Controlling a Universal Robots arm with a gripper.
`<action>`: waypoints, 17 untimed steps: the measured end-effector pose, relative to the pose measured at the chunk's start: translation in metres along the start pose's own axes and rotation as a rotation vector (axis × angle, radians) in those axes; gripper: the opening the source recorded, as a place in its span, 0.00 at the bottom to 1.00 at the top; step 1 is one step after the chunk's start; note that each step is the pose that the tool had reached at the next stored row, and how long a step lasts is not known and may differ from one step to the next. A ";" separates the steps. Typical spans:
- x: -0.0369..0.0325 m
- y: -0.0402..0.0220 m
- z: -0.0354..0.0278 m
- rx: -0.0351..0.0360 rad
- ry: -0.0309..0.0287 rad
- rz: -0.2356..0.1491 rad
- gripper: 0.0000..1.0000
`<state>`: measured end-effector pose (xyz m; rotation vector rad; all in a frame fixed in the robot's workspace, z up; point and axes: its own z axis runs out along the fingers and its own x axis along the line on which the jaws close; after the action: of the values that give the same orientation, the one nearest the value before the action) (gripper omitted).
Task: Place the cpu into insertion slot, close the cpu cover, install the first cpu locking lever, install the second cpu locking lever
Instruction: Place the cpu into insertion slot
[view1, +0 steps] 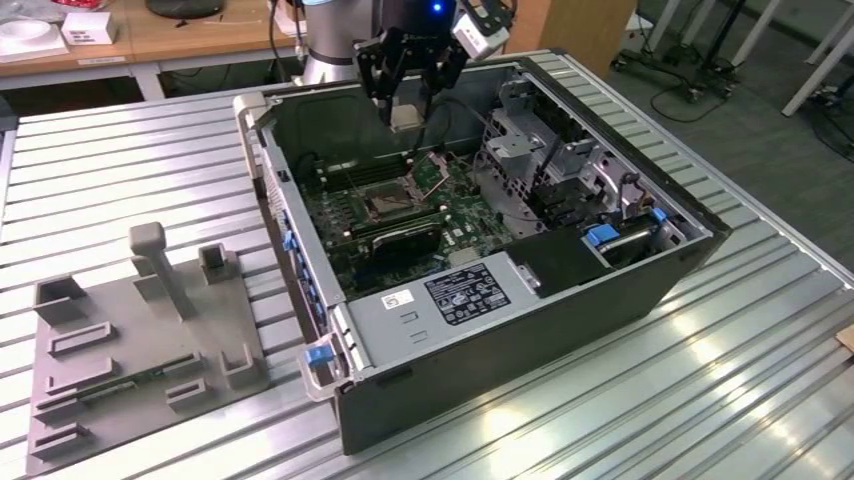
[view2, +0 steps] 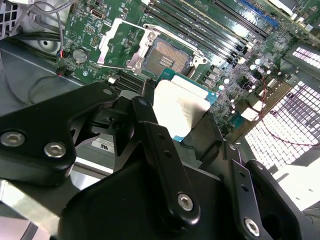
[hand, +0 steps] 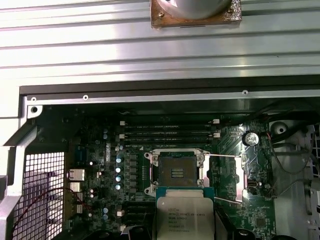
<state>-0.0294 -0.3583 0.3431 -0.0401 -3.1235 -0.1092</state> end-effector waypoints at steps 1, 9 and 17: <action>0.0000 0.0000 0.0000 0.0000 0.0000 0.000 0.54; 0.0000 -0.0001 0.0012 -0.0002 -0.0002 0.000 0.54; 0.0000 -0.0003 0.0037 0.0003 -0.0001 0.000 0.54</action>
<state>-0.0294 -0.3583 0.3394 -0.0401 -3.1237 -0.1088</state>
